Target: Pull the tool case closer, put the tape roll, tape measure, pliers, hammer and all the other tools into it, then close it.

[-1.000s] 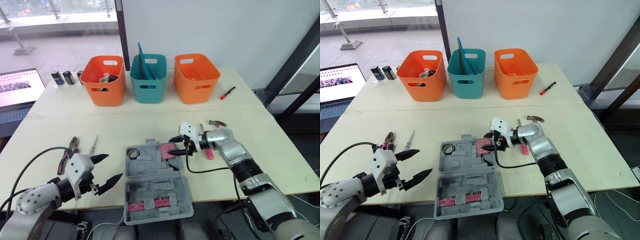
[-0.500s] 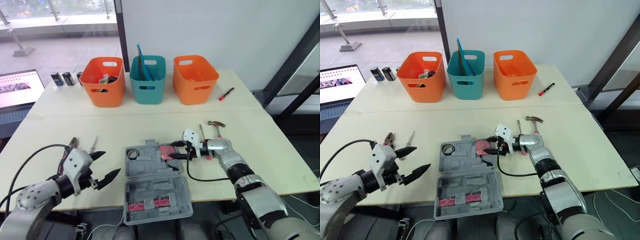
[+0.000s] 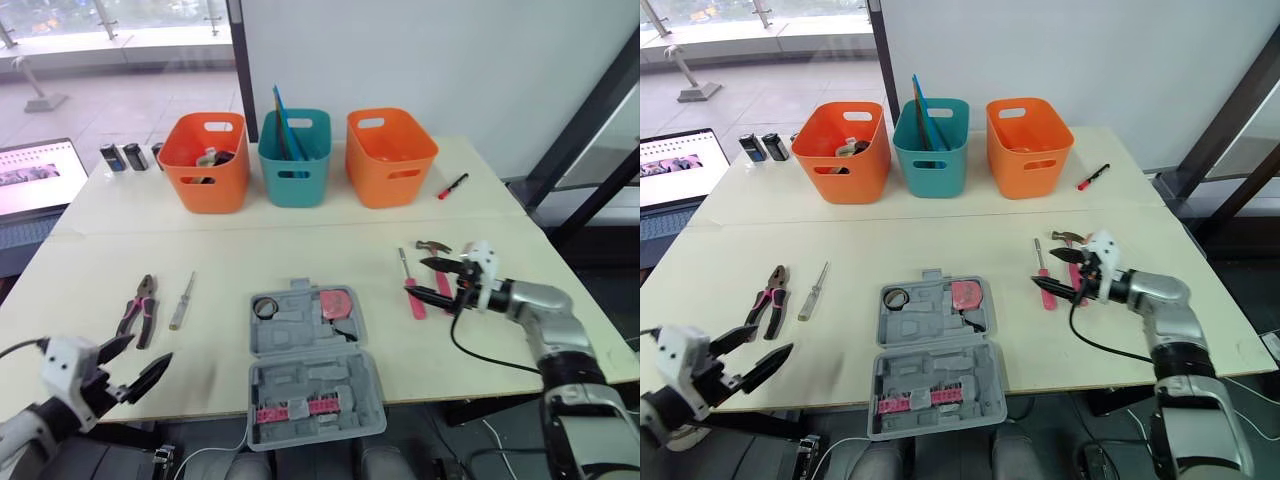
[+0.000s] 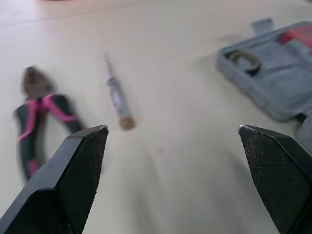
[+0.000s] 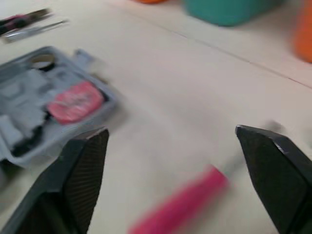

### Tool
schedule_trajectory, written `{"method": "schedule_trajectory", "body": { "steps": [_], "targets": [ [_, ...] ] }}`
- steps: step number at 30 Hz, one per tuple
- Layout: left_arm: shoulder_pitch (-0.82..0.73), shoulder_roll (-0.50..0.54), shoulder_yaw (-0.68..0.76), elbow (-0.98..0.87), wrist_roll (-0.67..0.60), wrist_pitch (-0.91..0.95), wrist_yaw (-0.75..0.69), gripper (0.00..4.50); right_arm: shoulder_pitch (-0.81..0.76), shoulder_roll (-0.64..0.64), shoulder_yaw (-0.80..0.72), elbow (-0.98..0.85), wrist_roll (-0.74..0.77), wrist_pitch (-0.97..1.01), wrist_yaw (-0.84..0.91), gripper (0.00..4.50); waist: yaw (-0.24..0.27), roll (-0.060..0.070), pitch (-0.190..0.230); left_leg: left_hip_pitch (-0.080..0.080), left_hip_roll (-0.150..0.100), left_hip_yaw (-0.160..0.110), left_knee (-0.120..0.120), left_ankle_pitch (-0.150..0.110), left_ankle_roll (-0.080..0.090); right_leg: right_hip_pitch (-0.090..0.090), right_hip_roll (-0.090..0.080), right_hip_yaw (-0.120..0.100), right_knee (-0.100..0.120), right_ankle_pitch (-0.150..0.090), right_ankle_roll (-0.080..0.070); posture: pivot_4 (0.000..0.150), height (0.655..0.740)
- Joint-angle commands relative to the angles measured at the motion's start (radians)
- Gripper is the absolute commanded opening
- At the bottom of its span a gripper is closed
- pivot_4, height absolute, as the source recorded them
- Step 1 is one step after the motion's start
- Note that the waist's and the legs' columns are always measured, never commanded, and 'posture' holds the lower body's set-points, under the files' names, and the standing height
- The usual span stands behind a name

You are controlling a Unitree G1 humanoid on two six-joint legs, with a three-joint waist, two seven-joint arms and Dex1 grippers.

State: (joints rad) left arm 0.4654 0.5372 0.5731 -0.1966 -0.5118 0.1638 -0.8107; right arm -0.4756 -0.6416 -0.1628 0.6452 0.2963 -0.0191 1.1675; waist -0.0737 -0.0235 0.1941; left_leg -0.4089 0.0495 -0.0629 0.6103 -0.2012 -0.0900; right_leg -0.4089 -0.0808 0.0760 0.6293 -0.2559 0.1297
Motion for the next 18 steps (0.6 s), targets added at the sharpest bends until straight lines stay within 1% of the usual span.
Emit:
{"method": "schedule_trajectory", "body": {
  "steps": [1,4,6,10,11,13,16,18],
  "targets": [
    [0.08,-0.041,0.139,0.064,-0.026,-0.087,0.006,4.5,0.059,-0.07,-0.121,0.053,0.036,-0.06,-0.053,4.43,0.002,-0.001,0.0,0.0,0.0,0.0,0.0,0.0,0.0,0.0,0.0,0.0,0.0,0.0,0.0,0.15,0.7344],
    [0.096,-0.068,0.232,0.173,-0.071,-0.148,-0.006,4.5,0.095,-0.109,-0.193,0.14,0.053,-0.089,-0.09,4.43,0.0,-0.001,0.001,0.0,0.0,0.001,0.001,-0.001,0.001,-0.001,-0.001,0.0,-0.003,0.0,0.0,0.15,0.7344],
    [0.086,-0.06,0.28,0.242,-0.095,-0.171,-0.009,4.5,0.106,-0.127,-0.201,0.191,0.038,-0.117,-0.093,4.43,-0.002,-0.001,0.0,0.0,0.0,0.001,0.002,-0.003,-0.001,-0.004,-0.001,0.0,-0.008,-0.001,0.001,0.15,0.7344],
    [0.081,-0.038,0.293,0.265,-0.11,-0.169,-0.027,4.5,0.079,-0.135,-0.195,0.243,0.031,-0.12,-0.104,4.43,-0.014,-0.001,0.0,-0.001,0.0,0.003,0.003,-0.005,-0.004,0.001,-0.003,0.0,-0.02,0.0,0.0,0.15,0.7344],
    [0.081,-0.036,0.283,0.251,-0.11,-0.164,-0.03,4.5,0.07,-0.131,-0.19,0.235,0.039,-0.101,-0.088,4.43,-0.018,-0.001,0.0,-0.001,-0.001,0.004,0.003,-0.005,-0.004,0.002,-0.004,0.0,-0.022,0.0,-0.001,0.15,0.7344],
    [0.079,-0.033,0.26,0.223,-0.108,-0.142,-0.032,4.5,0.056,-0.123,-0.176,0.196,0.057,-0.053,-0.054,4.43,-0.023,-0.001,0.0,-0.001,-0.001,0.005,0.002,-0.006,-0.004,0.003,-0.006,0.0,-0.024,0.004,-0.007,0.15,0.7344],
    [0.082,-0.032,0.222,0.171,-0.08,-0.127,-0.018,4.5,0.04,-0.118,-0.151,0.119,0.071,0.024,-0.011,4.43,-0.025,-0.002,0.0,-0.002,-0.001,0.006,0.002,-0.005,-0.001,0.005,-0.005,0.0,-0.022,0.005,-0.007,0.15,0.7344],
    [0.101,-0.034,0.196,0.061,-0.065,-0.09,0.031,4.5,0.019,-0.119,-0.093,-0.035,0.102,0.158,0.049,4.43,-0.024,-0.002,0.0,-0.001,-0.001,0.006,0.002,-0.004,0.0,0.003,-0.005,0.0,-0.015,0.005,-0.007,0.15,0.7344]
  ]
}}
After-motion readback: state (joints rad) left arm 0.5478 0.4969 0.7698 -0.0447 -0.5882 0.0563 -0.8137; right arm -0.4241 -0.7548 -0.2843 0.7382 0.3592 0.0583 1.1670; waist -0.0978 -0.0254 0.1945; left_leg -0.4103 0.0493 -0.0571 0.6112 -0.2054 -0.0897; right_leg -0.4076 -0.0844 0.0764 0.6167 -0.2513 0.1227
